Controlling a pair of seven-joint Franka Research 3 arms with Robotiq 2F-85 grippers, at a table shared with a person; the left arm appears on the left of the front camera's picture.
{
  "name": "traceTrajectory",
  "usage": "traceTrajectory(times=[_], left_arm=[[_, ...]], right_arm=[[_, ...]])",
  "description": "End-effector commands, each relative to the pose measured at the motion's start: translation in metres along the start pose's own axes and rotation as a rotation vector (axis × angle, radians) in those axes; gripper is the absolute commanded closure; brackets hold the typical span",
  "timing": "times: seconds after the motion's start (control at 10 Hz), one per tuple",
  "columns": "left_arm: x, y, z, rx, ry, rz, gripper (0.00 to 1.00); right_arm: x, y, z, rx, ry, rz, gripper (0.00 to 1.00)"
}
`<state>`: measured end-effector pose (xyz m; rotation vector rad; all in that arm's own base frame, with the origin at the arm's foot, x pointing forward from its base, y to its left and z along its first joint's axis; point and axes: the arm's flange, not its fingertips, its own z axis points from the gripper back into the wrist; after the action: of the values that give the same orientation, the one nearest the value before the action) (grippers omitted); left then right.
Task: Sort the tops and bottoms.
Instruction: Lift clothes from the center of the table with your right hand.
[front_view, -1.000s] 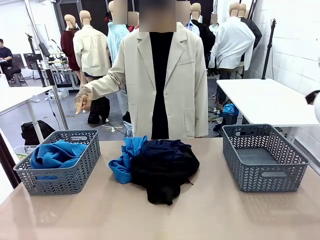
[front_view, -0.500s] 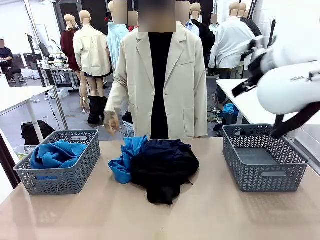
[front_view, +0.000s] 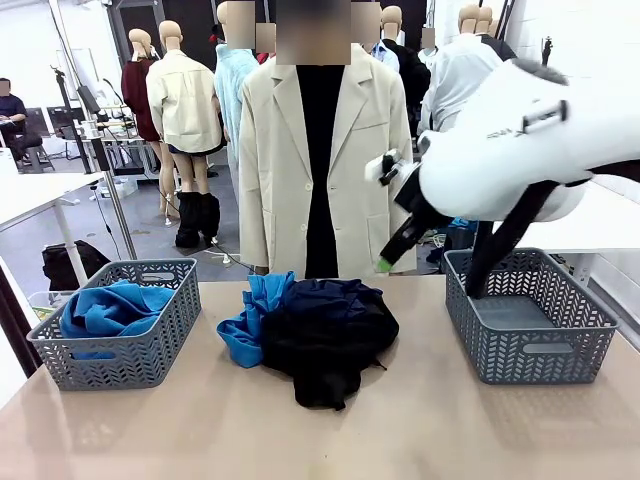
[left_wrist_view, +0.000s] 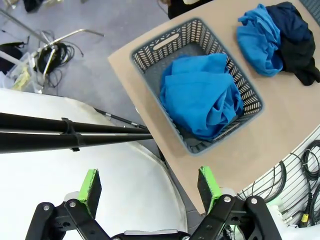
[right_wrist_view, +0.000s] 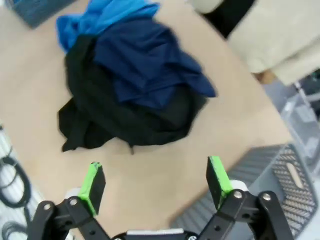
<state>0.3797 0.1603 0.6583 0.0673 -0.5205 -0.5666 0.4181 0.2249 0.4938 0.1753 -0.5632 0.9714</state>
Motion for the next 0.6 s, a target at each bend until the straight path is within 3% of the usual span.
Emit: traceTrajectory(times=[0.0, 0.2, 0.3, 0.5], left_arm=[[-0.001, 0.0, 0.001, 0.005, 0.018, 0.005, 0.0], [-0.001, 0.0, 0.001, 0.005, 0.018, 0.005, 0.0], [-0.001, 0.0, 0.001, 0.005, 0.018, 0.005, 0.0], [-0.001, 0.0, 0.001, 0.005, 0.018, 0.005, 0.0]], right_arm=[[0.007, -0.002, -0.024, 0.067, 0.014, 0.086, 0.0], [0.009, 0.018, -0.052, -0.006, 0.024, 0.106, 0.0], [0.004, 0.018, -0.031, 0.056, 0.036, 0.082, 0.0], [0.004, 0.018, -0.031, 0.056, 0.036, 0.082, 0.0]])
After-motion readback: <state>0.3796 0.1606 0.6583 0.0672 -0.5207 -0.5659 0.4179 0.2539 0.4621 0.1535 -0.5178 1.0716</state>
